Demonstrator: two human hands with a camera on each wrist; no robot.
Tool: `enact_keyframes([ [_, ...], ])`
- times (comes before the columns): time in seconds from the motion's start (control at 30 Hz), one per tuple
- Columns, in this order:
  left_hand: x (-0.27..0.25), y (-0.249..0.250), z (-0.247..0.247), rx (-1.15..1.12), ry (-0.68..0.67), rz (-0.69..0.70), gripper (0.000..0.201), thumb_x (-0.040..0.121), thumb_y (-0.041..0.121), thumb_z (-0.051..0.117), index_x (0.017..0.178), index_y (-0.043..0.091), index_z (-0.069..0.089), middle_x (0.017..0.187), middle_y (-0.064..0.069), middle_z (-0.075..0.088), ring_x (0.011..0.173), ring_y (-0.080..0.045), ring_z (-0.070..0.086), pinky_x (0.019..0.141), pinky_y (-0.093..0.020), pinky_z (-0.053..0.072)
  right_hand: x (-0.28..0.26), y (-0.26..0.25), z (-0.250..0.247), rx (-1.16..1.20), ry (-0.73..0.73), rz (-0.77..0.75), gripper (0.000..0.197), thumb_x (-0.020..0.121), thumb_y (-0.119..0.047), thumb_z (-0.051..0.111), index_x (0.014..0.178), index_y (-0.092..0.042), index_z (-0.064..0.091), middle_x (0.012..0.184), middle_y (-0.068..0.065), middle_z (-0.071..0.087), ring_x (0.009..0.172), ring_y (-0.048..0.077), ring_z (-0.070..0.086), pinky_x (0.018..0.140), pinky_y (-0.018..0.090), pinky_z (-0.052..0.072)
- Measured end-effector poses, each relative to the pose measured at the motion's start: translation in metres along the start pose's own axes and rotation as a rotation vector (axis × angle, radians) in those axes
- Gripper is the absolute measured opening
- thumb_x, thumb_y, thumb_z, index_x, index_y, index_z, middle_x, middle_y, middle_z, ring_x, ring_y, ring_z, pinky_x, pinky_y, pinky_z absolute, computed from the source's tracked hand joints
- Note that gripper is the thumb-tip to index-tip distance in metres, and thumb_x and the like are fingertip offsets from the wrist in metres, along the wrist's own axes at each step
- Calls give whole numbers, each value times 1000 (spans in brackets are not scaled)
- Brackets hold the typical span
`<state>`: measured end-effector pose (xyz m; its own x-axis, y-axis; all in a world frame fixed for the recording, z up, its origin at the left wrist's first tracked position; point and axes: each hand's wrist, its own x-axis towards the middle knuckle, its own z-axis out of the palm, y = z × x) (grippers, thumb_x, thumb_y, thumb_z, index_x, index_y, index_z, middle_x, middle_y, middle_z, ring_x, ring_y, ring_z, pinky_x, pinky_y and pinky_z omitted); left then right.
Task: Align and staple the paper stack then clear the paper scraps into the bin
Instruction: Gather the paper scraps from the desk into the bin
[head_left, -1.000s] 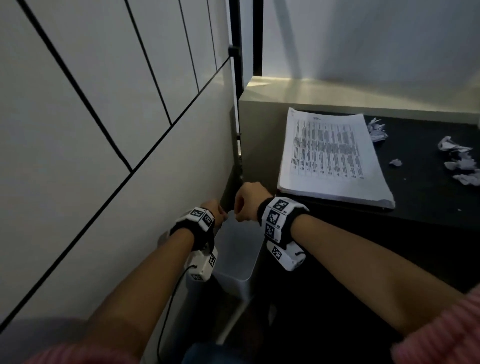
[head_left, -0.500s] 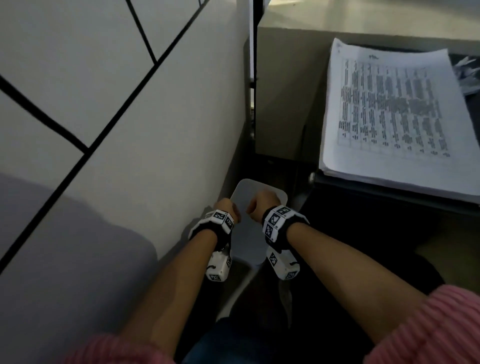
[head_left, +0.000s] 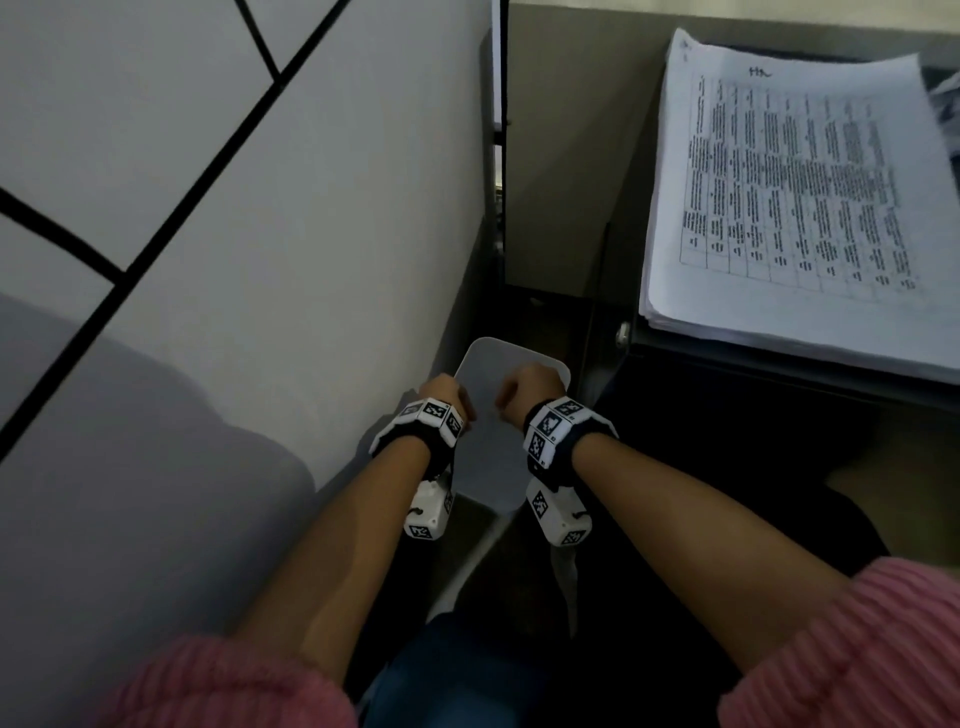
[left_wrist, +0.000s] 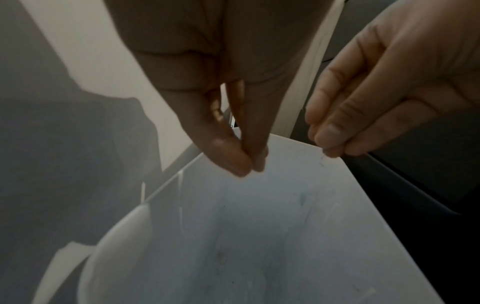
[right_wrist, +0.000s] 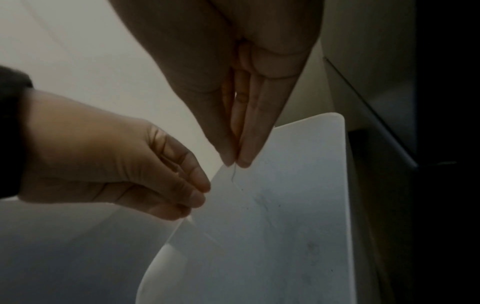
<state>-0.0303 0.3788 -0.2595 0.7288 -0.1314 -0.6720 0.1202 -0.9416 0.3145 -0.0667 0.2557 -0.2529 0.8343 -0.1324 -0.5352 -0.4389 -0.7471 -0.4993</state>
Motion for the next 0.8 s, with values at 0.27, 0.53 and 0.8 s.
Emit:
enact_keyframes([
  [0.27,-16,0,1,-9,45,28,24,86,26,65,93,3,70,95,-19,70,98,-31,69,83,-33,54,-16,-9,-13,74,36,-40,18,82,-4,66,97,-8,73,104,10,72,96,25,69,84,28,55],
  [0.53,-53,17,-34,112,184,118,12,84,9,57,93,8,65,97,-14,63,89,-25,62,77,-28,49,-55,-30,-42,114,122,-141,34,84,10,53,102,-11,72,119,10,64,110,26,61,92,29,51],
  [0.8,-111,61,-84,-19,465,250,29,80,12,62,108,10,67,120,-18,63,108,-33,62,91,-38,53,-117,-55,-95,259,229,-340,43,85,-4,55,127,-14,59,126,10,63,119,24,58,98,27,44],
])
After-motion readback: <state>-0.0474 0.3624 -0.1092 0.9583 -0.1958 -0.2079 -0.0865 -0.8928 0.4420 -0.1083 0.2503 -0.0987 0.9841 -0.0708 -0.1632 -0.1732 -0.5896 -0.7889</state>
